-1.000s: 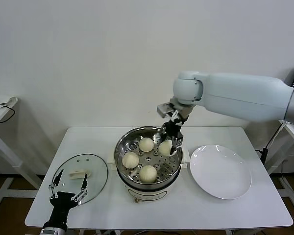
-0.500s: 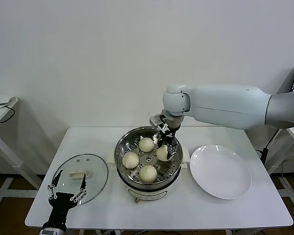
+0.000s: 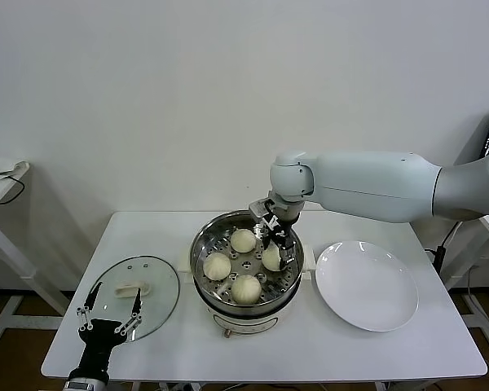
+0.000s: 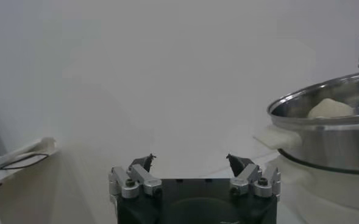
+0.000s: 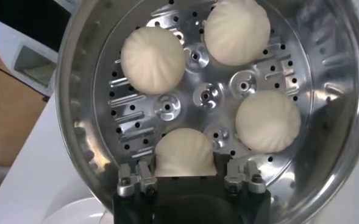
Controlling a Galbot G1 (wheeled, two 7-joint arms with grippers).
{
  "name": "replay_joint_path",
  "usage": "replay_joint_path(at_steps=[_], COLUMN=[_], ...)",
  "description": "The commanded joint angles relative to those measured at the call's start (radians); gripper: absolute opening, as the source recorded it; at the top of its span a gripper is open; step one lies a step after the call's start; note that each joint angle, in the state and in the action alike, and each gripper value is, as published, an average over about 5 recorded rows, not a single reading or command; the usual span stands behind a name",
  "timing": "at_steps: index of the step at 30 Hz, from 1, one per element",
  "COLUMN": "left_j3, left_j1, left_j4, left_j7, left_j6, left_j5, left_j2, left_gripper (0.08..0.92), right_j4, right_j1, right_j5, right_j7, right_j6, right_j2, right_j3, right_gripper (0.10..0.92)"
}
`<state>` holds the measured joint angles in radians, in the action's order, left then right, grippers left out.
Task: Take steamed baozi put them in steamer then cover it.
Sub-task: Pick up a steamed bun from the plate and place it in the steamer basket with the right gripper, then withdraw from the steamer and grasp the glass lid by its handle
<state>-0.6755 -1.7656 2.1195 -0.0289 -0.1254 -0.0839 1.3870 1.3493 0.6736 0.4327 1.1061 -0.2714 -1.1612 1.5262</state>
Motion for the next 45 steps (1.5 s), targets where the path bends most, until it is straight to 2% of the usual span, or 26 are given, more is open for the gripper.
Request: replay_joint_path(at_steps=[1, 7, 10, 13, 15, 19, 22, 24, 28, 33, 38, 45], left_j3=[-0.001, -0.003, -0.001, 0.002, 0.003, 0.003, 0.004, 0.003, -0.006, -0.013, -0.028, -0.047], left_j1=[0.000, 0.002, 0.007, 0.017, 0.028, 0.052, 0.070, 0.082, 0.099, 0.112, 0.126, 0.140], left_j4=[0.002, 0.006, 0.006, 0.007, 0.008, 0.003, -0.013, -0.033, -0.079, -0.126, -0.175, -0.279], left_j7=[-0.001, -0.001, -0.001, -0.002, -0.002, 0.000, -0.004, -0.010, -0.020, -0.030, -0.044, -0.096], left_j6=[0.001, 0.004, 0.006, 0.007, 0.007, 0.004, -0.001, -0.009, -0.026, -0.041, -0.060, -0.118], left_j5=[-0.001, -0.004, -0.012, -0.034, -0.063, -0.132, -0.186, -0.235, -0.333, -0.466, -0.625, -0.945], left_j2=[0.001, 0.000, -0.002, -0.002, -0.002, 0.000, -0.006, -0.012, -0.023, -0.039, -0.051, -0.071], left_gripper=[0.823, 0.823, 0.823, 0.823, 0.823, 0.823, 0.823, 0.823, 0.823, 0.823, 0.823, 0.823], right_j4=[0.017, 0.081, 0.101, 0.113, 0.135, 0.193, 0.229, 0.246, 0.251, 0.217, 0.183, 0.212], right_j1=[-0.005, 0.003, 0.014, -0.015, -0.067, -0.267, -0.510, -0.690, -1.054, -1.476, -1.703, -1.895], right_j5=[-0.003, 0.010, 0.067, 0.131, 0.152, 0.161, 0.154, 0.152, 0.160, 0.147, 0.088, 0.064], right_j7=[-0.007, -0.026, -0.117, -0.268, -0.460, -0.954, -1.208, -1.303, -1.353, -1.342, -1.302, -1.236], right_j6=[-0.001, 0.028, 0.106, 0.199, 0.275, 0.391, 0.427, 0.456, 0.499, 0.559, 0.617, 0.645], right_j2=[0.014, 0.102, 0.177, 0.271, 0.344, 0.472, 0.531, 0.568, 0.596, 0.504, 0.336, 0.129], right_j3=[-0.019, -0.104, -0.131, -0.195, -0.263, -0.466, -0.704, -0.861, -1.213, -1.628, -1.837, -1.999], right_gripper=[0.803, 0.822, 0.823, 0.823, 0.823, 0.823, 0.823, 0.823, 0.823, 0.823, 0.823, 0.823])
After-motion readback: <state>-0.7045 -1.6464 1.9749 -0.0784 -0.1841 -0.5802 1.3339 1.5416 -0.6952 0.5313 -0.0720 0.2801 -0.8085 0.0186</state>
